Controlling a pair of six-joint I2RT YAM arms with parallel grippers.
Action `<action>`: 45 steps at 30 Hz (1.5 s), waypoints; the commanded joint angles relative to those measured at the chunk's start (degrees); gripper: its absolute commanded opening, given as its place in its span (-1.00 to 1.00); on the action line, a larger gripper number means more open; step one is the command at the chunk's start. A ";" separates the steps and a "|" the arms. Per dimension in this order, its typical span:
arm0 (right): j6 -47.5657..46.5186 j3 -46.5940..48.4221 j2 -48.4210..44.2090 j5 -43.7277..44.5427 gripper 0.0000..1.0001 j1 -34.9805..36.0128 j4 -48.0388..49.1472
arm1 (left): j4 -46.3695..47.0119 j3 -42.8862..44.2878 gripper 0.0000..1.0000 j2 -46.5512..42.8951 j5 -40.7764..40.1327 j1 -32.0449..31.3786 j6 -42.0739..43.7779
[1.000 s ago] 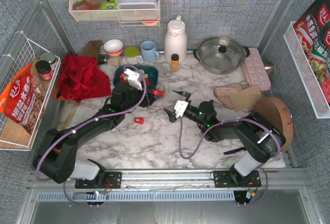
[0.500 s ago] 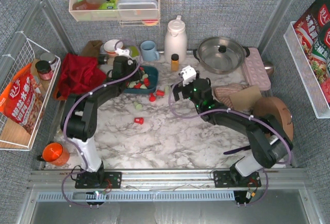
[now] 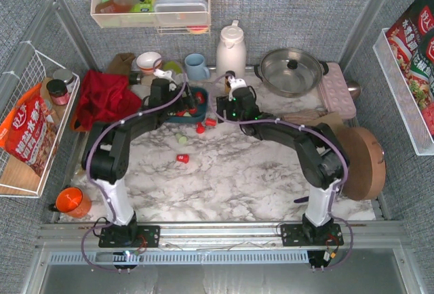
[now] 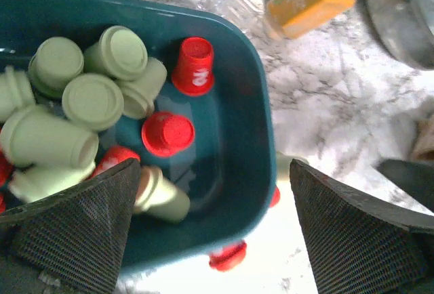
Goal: Mix the coffee capsules in the storage basket
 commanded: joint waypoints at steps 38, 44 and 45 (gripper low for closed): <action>8.59 14.06 11.83 2.01 -0.38 -0.24 -12.11 | 11.90 -35.23 0.55 -37.77 -17.39 -11.25 8.18; 9.00 5.76 1.06 -0.48 -0.49 -1.68 -11.10 | 24.23 -38.16 0.53 -33.35 -13.39 -15.94 13.86; 9.32 4.12 -1.08 -1.61 -0.49 -1.99 -11.12 | 27.19 -38.98 0.53 -32.86 -12.29 -16.46 14.57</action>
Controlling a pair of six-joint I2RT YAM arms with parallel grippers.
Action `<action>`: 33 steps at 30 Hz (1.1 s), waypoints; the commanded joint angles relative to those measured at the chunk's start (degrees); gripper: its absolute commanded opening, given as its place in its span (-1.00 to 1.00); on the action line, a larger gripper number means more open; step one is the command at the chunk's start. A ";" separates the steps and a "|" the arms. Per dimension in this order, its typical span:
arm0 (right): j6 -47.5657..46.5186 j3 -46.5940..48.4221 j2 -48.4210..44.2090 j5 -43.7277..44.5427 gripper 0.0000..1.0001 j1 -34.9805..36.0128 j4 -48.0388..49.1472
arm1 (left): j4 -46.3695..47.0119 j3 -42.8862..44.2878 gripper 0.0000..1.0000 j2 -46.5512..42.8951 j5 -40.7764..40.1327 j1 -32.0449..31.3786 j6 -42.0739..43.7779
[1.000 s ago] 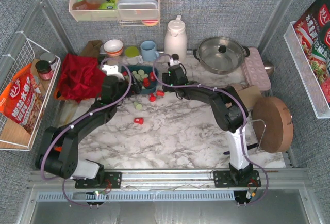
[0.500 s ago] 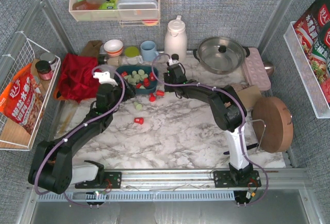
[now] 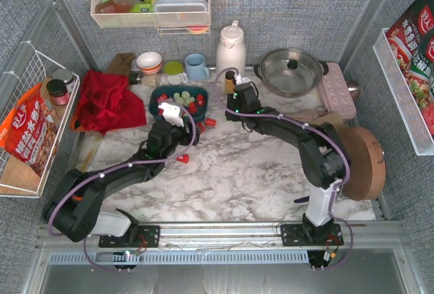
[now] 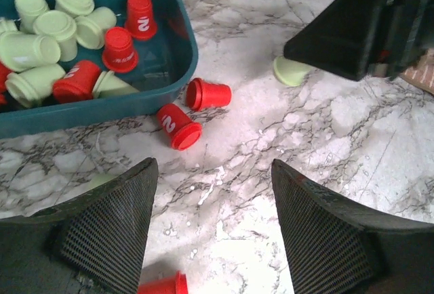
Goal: Mix the coffee capsules in the storage basket
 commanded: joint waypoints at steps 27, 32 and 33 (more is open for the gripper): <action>14.22 -18.72 -23.85 -32.80 -0.49 -1.27 9.47 | 62.16 -8.83 0.54 21.62 11.91 -12.08 26.83; 13.66 -19.67 -24.65 -33.54 -0.49 -1.16 8.66 | 62.20 -8.46 0.45 22.19 10.83 -12.61 27.70; 13.71 -19.67 -24.83 -33.73 -0.49 -1.12 8.53 | 62.21 -8.34 0.41 22.23 10.66 -12.73 27.70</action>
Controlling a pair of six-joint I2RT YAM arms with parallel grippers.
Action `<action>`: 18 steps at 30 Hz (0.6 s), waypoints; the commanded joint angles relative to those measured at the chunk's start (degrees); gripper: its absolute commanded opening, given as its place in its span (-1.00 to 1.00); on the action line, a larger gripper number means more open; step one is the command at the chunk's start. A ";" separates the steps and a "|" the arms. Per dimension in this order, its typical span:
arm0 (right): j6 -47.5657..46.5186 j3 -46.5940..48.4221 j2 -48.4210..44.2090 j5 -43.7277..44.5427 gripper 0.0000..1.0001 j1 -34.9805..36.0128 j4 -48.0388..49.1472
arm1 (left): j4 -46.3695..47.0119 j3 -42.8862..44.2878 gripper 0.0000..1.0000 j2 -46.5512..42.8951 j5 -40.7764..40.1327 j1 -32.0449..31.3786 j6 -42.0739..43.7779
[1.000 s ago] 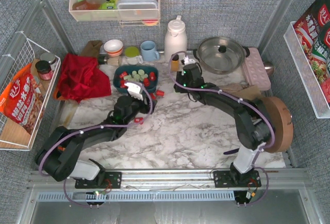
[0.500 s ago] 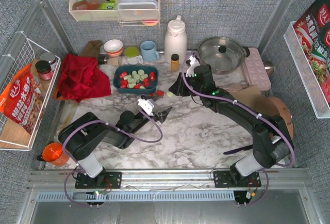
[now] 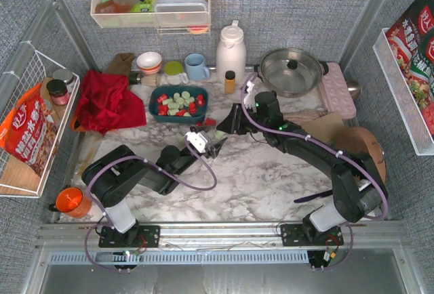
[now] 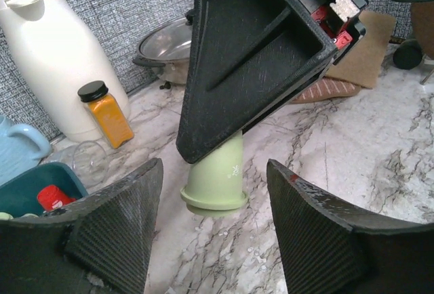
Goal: Mix the coffee capsules in the storage basket
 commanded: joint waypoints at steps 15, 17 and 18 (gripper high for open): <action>-0.73 -1.26 -3.02 -0.32 -0.18 0.13 0.45 | 3.05 1.41 -0.68 0.31 -2.47 -1.06 1.23; -1.35 -1.17 -3.42 0.53 -0.05 0.13 -0.17 | 3.04 1.22 -0.73 0.21 -2.56 -1.09 0.71; -1.76 -1.09 -3.66 0.89 0.00 0.06 -0.41 | 3.04 1.14 -0.74 0.13 -2.64 -1.10 0.44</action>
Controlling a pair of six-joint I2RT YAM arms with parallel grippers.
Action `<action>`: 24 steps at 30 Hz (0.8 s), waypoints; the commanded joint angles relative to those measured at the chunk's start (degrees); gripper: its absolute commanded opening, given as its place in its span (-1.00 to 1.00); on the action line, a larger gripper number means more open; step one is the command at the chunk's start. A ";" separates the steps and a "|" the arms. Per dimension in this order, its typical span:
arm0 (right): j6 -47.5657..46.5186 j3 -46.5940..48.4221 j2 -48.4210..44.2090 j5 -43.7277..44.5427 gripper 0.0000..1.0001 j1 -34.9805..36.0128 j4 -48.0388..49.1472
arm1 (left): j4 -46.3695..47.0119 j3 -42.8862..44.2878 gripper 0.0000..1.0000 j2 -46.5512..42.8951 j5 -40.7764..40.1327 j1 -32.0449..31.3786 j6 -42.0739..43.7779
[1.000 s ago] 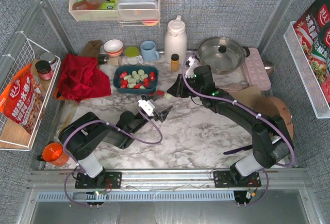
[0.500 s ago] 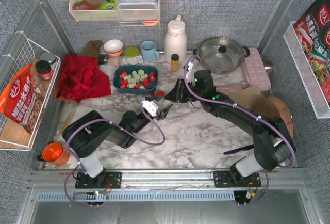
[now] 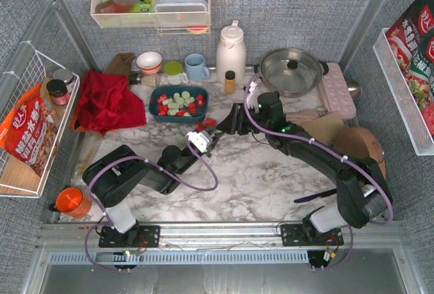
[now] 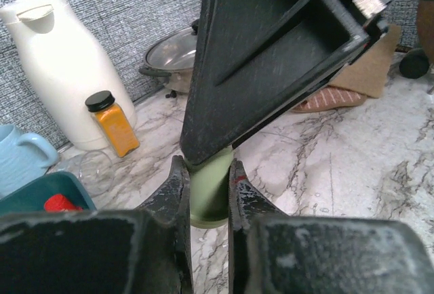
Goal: Mix the coffee capsules in the storage basket
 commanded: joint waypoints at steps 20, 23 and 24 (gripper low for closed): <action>-15.20 -5.18 -9.13 29.54 0.31 -0.71 -7.82 | -14.71 16.98 -0.76 4.67 -4.05 16.45 -14.02; -15.36 -5.04 -8.69 29.45 0.32 -0.72 -8.05 | -20.20 21.30 -0.75 6.54 -8.47 18.03 -17.25; -15.37 -5.02 -8.59 29.51 0.32 -0.68 -8.08 | -21.79 22.19 -0.73 6.92 -10.88 18.09 -18.36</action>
